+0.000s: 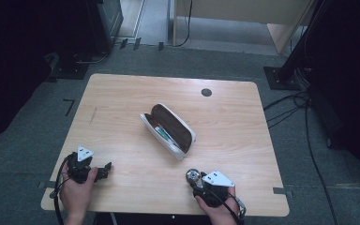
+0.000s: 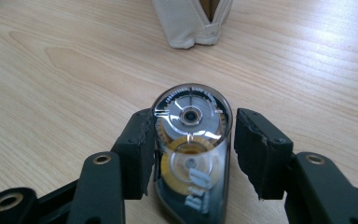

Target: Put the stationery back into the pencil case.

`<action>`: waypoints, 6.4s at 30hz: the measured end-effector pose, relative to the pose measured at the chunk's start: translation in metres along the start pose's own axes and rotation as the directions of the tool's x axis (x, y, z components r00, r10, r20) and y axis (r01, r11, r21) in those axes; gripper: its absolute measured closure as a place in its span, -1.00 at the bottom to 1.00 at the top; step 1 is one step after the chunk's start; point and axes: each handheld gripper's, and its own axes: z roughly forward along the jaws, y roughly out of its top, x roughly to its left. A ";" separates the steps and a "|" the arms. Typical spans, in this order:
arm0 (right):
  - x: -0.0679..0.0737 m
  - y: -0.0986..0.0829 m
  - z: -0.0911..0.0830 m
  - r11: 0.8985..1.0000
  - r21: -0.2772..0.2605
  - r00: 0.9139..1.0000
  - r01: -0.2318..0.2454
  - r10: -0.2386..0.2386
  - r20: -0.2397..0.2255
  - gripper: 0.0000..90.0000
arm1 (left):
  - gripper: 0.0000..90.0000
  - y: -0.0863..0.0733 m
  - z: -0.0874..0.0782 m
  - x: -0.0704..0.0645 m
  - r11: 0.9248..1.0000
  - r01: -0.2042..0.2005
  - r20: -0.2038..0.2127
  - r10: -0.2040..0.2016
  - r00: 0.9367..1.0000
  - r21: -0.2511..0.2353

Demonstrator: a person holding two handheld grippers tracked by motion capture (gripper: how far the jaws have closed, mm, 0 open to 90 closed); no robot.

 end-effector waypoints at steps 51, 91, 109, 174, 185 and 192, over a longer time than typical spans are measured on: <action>-0.004 -0.005 -0.011 0.999 -0.053 0.994 -0.010 0.004 -0.109 0.31 | -1.00 0.000 0.000 0.000 1.000 0.000 0.000 0.000 1.000 0.000; 0.031 0.018 0.037 0.991 0.080 0.970 0.105 -0.084 -0.229 -0.70 | -0.39 0.031 0.002 -0.082 0.980 -0.117 0.432 0.177 0.884 -0.162; 0.023 0.022 0.037 0.933 0.081 0.901 0.350 -0.312 -0.302 -0.54 | -0.36 0.040 0.017 -0.116 0.942 -0.290 0.450 0.337 0.827 -0.172; -0.002 0.025 0.036 0.985 0.172 0.847 0.016 0.078 -0.525 -0.08 | -0.10 0.025 0.019 -0.164 0.802 -0.537 0.506 0.588 0.631 -0.263; -0.004 0.029 0.032 0.994 0.111 0.844 0.008 0.053 -0.534 -0.10 | 0.37 0.024 0.017 -0.164 0.774 -0.564 0.520 0.621 0.586 -0.289; -0.001 0.029 0.029 0.996 0.038 0.858 0.087 -0.055 -0.511 -0.02 | 0.75 0.023 0.015 -0.163 0.751 -0.581 0.541 0.644 0.541 -0.313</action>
